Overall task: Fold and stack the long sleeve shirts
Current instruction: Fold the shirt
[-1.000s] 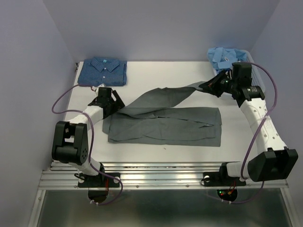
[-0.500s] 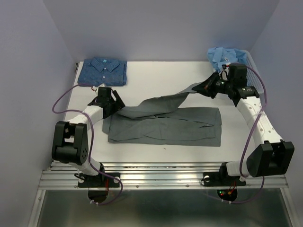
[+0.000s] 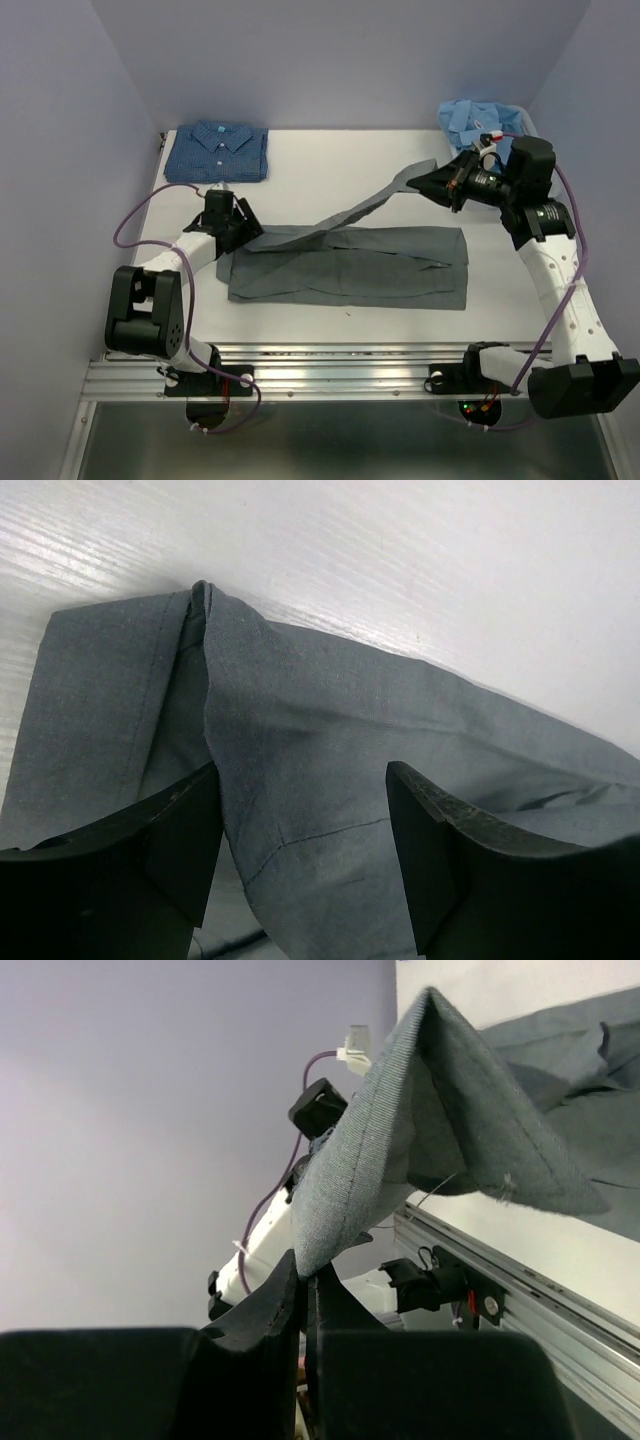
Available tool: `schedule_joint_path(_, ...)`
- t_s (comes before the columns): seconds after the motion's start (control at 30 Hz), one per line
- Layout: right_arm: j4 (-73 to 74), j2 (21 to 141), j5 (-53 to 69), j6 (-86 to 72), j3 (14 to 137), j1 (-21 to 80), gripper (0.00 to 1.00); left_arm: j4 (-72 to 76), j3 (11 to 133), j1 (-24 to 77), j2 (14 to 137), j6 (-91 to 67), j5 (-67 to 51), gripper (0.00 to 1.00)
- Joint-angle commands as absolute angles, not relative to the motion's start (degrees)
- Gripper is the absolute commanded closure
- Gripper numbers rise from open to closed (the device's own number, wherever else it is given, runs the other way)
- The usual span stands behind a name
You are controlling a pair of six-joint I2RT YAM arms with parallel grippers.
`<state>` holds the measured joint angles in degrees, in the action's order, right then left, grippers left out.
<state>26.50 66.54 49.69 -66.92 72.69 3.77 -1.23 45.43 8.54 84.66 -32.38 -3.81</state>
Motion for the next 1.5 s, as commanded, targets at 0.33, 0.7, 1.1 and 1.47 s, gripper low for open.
schedule_joint_path(0.33, 24.43, 61.43, 48.16, -70.4, 58.71, 3.6, 0.99, 0.7, 45.0, 8.35, 82.71, -31.11, -4.92, 0.26)
schedule_joint_path(0.7, 24.34, 71.53, 41.49, -64.61, 62.75, -0.18, 0.94, 0.97, 45.7, 8.35, 84.11, -31.9, -4.75, 0.26)
schedule_joint_path(1.1, 17.67, 81.63, 41.39, -67.76, 64.86, -3.69, 0.93, 0.09, 46.41, 8.35, 83.67, -32.34, -4.31, 0.25)
schedule_joint_path(1.47, 16.35, 90.52, 35.78, -58.54, 64.69, -3.69, 0.84, -3.69, 46.93, 8.35, 80.95, -32.96, -0.88, 0.24)
